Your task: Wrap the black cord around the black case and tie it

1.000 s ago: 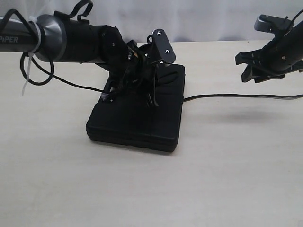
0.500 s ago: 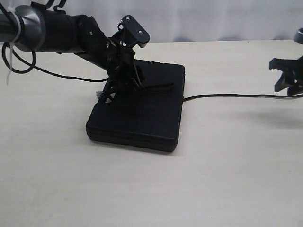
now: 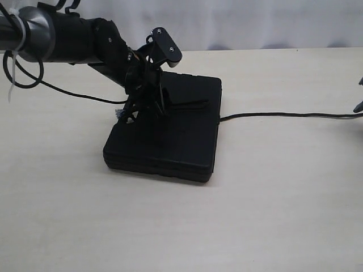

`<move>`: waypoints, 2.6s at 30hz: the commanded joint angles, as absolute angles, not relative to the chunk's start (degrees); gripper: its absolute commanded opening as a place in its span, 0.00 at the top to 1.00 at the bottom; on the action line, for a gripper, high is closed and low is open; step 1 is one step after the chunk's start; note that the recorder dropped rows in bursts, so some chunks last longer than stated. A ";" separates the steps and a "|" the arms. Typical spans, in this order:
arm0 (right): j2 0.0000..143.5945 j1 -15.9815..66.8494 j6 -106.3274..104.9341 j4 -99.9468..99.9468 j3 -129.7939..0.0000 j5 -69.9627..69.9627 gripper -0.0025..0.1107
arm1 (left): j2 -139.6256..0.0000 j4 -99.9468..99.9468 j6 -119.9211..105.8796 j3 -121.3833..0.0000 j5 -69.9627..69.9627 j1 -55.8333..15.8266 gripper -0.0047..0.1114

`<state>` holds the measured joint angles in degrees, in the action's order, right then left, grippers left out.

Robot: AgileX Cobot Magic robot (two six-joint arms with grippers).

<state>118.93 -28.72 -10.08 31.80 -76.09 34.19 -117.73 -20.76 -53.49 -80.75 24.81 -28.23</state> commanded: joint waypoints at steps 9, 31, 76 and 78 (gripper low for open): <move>130.59 -26.58 -22.16 50.47 -83.86 36.77 0.49 | -116.95 -21.73 -54.16 -80.80 23.66 -28.27 0.53; 143.11 4.83 2.81 4.96 -107.89 45.87 0.63 | -116.95 -21.73 -54.16 -80.80 24.97 -28.27 0.53; 130.70 6.59 20.43 -10.76 -91.91 39.25 0.60 | -116.95 -21.70 -55.49 -80.80 28.80 -28.27 0.53; 132.92 5.45 20.23 -10.76 -93.00 39.01 0.68 | -116.95 -21.70 -55.49 -80.80 28.42 -28.27 0.53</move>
<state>130.55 6.83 19.97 -10.10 -92.45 38.58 -117.73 -21.25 -55.55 -80.75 29.37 -28.23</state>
